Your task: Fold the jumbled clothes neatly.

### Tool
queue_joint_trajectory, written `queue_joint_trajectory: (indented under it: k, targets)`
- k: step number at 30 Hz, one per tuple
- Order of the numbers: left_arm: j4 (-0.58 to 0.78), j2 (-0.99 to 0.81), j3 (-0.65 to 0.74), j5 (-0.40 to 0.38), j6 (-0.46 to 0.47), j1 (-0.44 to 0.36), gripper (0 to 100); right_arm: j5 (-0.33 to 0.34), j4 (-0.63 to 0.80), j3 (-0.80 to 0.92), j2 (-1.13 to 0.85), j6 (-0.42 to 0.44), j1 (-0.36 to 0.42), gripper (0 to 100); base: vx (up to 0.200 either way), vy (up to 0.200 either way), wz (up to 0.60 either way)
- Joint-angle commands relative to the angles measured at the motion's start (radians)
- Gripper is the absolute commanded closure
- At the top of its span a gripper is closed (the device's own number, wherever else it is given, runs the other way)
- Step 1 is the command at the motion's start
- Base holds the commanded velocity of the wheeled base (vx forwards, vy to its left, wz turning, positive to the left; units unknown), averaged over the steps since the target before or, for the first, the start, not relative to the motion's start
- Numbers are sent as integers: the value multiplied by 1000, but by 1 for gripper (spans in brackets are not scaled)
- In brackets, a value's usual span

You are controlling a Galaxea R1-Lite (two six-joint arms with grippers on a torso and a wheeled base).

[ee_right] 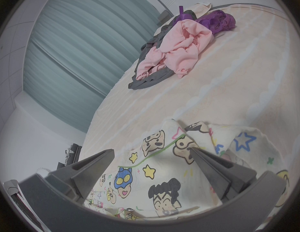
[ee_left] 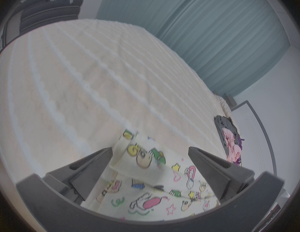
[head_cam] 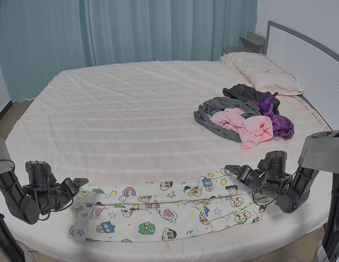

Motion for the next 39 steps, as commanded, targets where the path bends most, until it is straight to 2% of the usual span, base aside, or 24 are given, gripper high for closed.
queue_joint_trajectory:
  k: [1, 5, 7, 9, 11, 15, 16, 22, 29, 35, 36, 39]
  targets:
    - [5, 8, -61, 31, 4, 10, 0, 0, -16, 32, -44, 3, 5, 0, 0, 0, 0]
    - [28, 17, -107, 8, 52, 27, 0, 0, -17, 35, -44, 4, 11, 0, 0, 0, 0]
    - [78, 34, -127, -58, 135, 42, 0, 0, -17, 38, -44, 4, 11, 0, 0, 0, 0]
    - [124, 42, -144, -87, 192, 59, 0, 0, -17, 39, -44, 4, 12, 0, 0, 0, 0]
    - [228, 42, -182, -106, 268, 70, 0, 1, -17, 41, -44, 4, 17, 0, 0, 0, 0]
    - [337, 27, -262, -162, 262, 71, 0, 1, -17, 42, -43, 4, 26, 0, 0, 0, 0]
    - [366, 22, -286, -198, 248, 79, 0, 1, -17, 45, -44, 4, 32, 0, 0, 0, 0]
    - [397, 34, -320, -213, 253, 91, 0, 1, -22, 56, -46, 3, 41, 0, 0, 0, 0]
    - [444, 111, -320, -213, 374, 90, 0, 3, -22, 52, -38, 1, 41, 0, 0, 0, 0]
    - [438, 122, -322, -213, 379, 86, 0, 4, -22, 52, -35, 1, 40, 0, 0, 0, 0]
    - [438, 120, -320, -213, 379, 86, 100, 6, -22, 52, -35, 1, 40, 0, 0, 0, 0]
    - [438, 113, -309, -204, 382, 86, 100, 7, -23, 52, -35, 3, 38, 0, 0, 0, 0]
